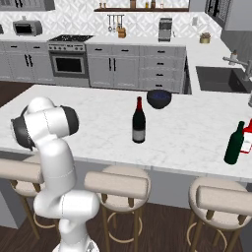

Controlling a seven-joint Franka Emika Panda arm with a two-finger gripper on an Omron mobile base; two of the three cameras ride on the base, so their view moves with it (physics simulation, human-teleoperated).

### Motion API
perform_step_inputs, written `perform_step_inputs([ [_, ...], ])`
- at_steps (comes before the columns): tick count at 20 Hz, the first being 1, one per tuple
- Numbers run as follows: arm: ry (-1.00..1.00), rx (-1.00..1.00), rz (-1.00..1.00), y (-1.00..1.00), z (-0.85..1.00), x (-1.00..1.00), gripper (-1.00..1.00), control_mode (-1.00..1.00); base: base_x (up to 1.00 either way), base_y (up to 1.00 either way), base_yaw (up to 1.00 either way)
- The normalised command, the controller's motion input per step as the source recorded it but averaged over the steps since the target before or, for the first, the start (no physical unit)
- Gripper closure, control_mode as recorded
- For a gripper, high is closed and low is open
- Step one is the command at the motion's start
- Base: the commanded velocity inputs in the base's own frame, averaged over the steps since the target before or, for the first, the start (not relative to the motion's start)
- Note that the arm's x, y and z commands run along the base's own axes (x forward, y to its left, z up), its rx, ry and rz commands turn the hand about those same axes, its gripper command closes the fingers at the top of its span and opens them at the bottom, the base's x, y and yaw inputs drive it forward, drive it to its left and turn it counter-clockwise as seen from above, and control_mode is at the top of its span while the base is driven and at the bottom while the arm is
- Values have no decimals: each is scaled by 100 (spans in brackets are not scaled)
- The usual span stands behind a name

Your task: Move the plastic bottles in the middle to the plastics group, and the glass bottles in the middle to the glass group.

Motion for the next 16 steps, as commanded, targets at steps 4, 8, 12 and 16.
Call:
perform_step_inputs([
  [4,0,0,-3,-5,21,-19,-100,-100,0,0,0],
  [8,-2,0,-3,-5,34,-1,-100,-100,0,0,0],
  [12,-5,0,-4,-10,49,-2,-100,-100,0,0,0],
  [16,-1,1,-8,-12,57,-6,-100,-100,0,0,0],
])
